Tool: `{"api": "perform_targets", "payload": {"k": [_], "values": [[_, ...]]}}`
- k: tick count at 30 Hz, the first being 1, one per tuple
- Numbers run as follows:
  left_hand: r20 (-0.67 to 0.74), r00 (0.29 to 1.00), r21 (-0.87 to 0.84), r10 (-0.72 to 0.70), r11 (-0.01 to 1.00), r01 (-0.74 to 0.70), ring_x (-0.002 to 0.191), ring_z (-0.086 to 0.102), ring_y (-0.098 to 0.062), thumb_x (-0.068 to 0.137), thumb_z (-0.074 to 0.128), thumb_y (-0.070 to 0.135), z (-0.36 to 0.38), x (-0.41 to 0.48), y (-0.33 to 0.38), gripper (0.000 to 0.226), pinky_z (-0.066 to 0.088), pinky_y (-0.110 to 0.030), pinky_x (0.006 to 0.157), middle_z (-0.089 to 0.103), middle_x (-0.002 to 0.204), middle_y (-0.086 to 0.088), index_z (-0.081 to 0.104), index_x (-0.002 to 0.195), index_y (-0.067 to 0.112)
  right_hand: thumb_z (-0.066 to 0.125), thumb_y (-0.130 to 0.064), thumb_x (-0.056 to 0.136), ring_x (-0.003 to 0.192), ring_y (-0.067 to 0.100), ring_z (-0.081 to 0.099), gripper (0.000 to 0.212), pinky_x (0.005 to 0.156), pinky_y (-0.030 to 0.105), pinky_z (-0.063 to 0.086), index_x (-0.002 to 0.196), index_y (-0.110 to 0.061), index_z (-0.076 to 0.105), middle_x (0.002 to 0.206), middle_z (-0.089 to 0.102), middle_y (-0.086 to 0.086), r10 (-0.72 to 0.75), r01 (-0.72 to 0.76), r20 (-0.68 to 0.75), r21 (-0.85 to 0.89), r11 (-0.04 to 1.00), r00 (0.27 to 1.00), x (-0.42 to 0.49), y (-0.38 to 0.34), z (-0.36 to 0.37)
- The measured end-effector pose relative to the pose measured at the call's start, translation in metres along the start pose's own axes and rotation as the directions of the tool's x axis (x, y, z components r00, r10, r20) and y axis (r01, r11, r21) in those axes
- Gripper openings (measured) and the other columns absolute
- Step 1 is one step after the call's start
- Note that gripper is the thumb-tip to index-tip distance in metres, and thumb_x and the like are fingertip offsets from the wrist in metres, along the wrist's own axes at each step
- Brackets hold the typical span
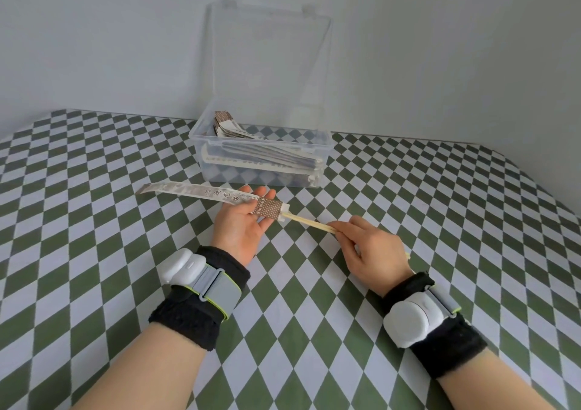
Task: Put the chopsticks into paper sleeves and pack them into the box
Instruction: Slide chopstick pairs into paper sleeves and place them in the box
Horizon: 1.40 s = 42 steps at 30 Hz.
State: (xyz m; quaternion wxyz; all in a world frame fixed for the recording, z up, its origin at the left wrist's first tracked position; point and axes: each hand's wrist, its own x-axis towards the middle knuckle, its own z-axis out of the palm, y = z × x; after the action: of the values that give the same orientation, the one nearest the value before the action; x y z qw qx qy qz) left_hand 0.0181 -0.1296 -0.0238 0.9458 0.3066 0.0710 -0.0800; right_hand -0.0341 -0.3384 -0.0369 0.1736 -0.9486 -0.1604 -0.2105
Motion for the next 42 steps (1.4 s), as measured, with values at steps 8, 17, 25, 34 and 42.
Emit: {"api": "perform_targets", "payload": {"k": [8,17,25,34,42], "values": [[-0.015,1.0,-0.004,-0.017,1.0,0.017,0.098,0.063,-0.026,0.095,0.035,-0.007,0.001,0.0,0.0,0.021,0.059,-0.033,0.063,0.06,0.101,-0.012,0.044,0.102,0.011,0.033,-0.031,0.091,0.045,0.01,0.041,0.039,0.036,0.019,0.031,0.107,-0.02,0.067,0.069,0.054,-0.007,0.001,-0.003,-0.041,-0.044,0.999,0.999,0.0,-0.003,-0.003],[0.002,1.0,-0.006,-0.001,1.0,0.001,0.097,0.063,-0.027,0.096,0.035,-0.005,0.003,-0.002,0.001,0.024,0.06,-0.034,0.065,0.06,0.103,-0.014,0.039,0.114,0.009,0.034,-0.031,0.089,0.046,0.009,0.04,0.038,0.036,0.021,0.032,0.104,-0.022,0.068,0.067,0.053,-0.008,0.061,-0.063,-0.051,-0.029,0.998,0.997,0.0,-0.001,-0.001],[0.062,0.998,0.042,0.005,0.999,-0.008,0.093,0.067,-0.025,0.096,0.036,-0.005,0.002,-0.001,0.0,0.021,0.059,-0.033,0.066,0.062,0.103,-0.014,0.044,0.106,0.012,0.04,-0.026,0.089,0.049,0.009,0.042,0.032,0.04,0.022,0.036,0.106,-0.022,0.067,0.069,0.054,-0.009,0.089,-0.089,-0.022,0.004,0.996,0.996,0.0,0.0,0.0],[0.078,0.997,0.452,0.01,0.891,-0.044,0.099,0.064,-0.02,0.089,0.056,0.0,0.002,-0.002,-0.013,0.016,0.057,-0.026,0.079,0.066,0.099,-0.008,0.058,0.101,0.01,0.038,-0.029,0.092,0.048,0.007,0.038,0.034,0.042,0.014,0.027,0.109,-0.018,0.066,0.072,0.053,-0.008,0.053,-0.053,-0.02,0.03,0.998,0.998,0.001,0.002,0.002],[0.014,0.993,0.463,0.12,0.879,-0.113,0.093,0.068,-0.017,0.085,0.063,0.002,0.001,-0.002,-0.013,0.015,0.056,-0.023,0.076,0.07,0.099,-0.01,0.063,0.099,0.007,0.03,-0.031,0.092,0.06,0.013,0.043,0.042,0.057,0.028,0.034,0.12,-0.013,0.057,0.083,0.054,-0.001,0.023,-0.023,0.0,0.027,0.999,1.0,0.004,0.003,0.004]]}}
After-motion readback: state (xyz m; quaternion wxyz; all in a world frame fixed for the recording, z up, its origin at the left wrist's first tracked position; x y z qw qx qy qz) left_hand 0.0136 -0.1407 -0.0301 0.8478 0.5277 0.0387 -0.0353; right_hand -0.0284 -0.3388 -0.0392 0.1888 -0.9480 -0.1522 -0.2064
